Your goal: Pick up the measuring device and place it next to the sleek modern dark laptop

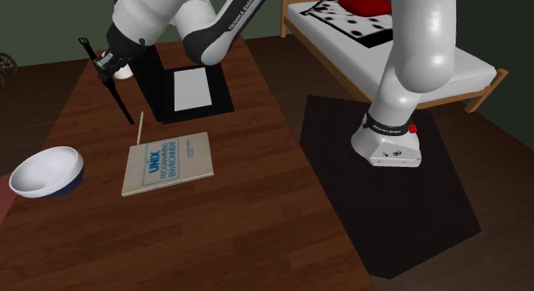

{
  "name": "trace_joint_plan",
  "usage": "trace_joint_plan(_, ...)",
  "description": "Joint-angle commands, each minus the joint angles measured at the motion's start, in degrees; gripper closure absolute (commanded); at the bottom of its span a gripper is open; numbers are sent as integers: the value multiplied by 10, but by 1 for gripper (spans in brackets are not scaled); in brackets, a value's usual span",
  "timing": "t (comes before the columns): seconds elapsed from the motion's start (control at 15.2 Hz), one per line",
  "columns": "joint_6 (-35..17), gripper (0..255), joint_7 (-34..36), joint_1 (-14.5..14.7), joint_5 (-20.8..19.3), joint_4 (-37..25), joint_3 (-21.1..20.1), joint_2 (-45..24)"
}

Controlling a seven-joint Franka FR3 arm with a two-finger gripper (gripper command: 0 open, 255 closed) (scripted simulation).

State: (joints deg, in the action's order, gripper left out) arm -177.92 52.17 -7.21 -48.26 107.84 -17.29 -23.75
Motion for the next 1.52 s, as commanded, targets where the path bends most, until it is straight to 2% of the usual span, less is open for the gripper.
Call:
trace_joint_plan(0.0, -10, 255, 17, 14, -15, 2, 23, -13)
trace_joint_plan(0.66, -78, 255, 122, 135, -86, -14, 176, -60)
trace_joint_plan(1.19, -78, 255, 122, 136, -86, -14, 176, -60)
trace_joint_plan(1.25, -79, 0, 123, 137, -86, -14, 178, -60)
trace_joint_plan(1.45, -81, 0, 124, 138, -88, -12, 180, -59)
